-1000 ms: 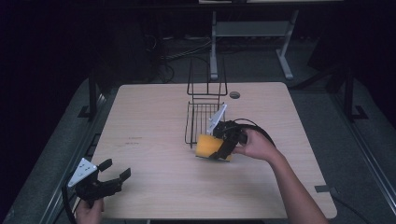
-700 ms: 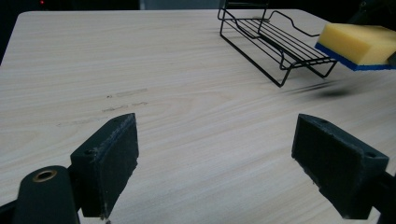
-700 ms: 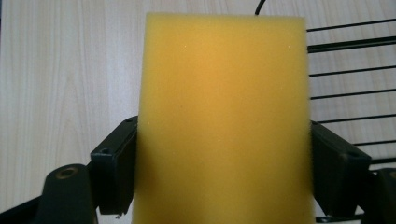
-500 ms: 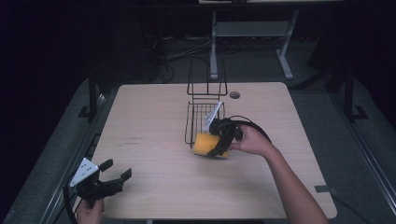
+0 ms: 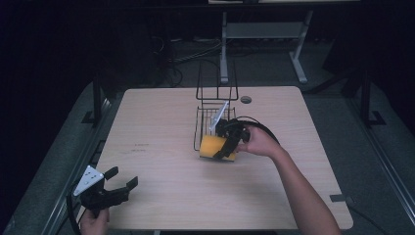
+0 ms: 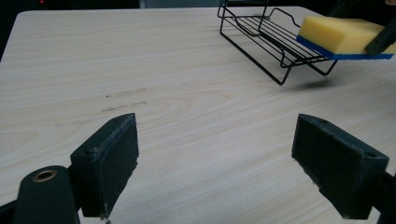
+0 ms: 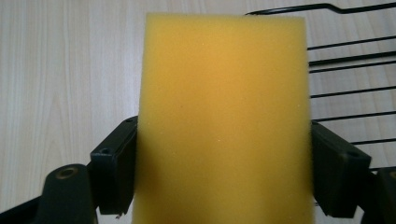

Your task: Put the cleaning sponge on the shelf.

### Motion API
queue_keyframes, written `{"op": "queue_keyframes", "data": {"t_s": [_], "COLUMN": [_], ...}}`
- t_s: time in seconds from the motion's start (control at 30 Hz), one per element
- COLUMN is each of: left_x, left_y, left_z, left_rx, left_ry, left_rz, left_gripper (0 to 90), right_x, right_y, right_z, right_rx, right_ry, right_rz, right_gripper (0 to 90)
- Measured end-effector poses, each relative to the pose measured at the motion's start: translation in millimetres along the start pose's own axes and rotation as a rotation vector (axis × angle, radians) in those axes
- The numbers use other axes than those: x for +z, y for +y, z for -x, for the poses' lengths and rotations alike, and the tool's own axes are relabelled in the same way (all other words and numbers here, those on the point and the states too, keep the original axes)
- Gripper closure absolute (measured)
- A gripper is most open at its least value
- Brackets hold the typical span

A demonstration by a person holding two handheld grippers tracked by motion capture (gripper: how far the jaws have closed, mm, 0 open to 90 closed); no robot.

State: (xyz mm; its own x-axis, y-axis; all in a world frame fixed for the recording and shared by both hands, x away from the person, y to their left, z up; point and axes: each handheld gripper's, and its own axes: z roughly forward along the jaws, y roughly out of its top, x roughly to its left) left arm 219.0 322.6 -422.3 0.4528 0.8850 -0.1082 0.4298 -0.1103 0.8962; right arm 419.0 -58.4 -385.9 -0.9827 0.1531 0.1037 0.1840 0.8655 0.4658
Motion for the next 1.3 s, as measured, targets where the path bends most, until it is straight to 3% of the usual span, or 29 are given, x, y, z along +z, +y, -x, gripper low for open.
{"op": "queue_keyframes", "data": {"t_s": [0.67,0.77,0.9,0.97,1.3], "left_x": [1.6,2.2,2.1,1.8,2.3], "left_y": [0.9,0.6,0.8,0.8,0.5], "left_z": [1.5,1.3,1.6,2.2,1.7], "left_rx": [0.011,0.009,0.01,0.008,0.014], "left_ry": [-0.004,-0.005,-0.005,-0.004,-0.011], "left_rz": [-0.003,-0.006,-0.005,0.0,-0.004], "left_gripper": [14.0,14.0,14.0,14.0,14.0], "right_x": [5.7,3.3,2.4,5.2,15.1], "right_y": [0.8,4.5,12.7,16.1,20.6], "right_z": [26.7,28.8,31.7,34.5,50.5], "right_rx": [0.054,0.049,0.046,0.035,0.075], "right_ry": [0.001,-0.009,0.004,-0.012,0.007], "right_rz": [-0.008,-0.03,-0.015,-0.061,-0.064], "right_gripper": [21.8,21.8,21.8,21.8,21.8]}}
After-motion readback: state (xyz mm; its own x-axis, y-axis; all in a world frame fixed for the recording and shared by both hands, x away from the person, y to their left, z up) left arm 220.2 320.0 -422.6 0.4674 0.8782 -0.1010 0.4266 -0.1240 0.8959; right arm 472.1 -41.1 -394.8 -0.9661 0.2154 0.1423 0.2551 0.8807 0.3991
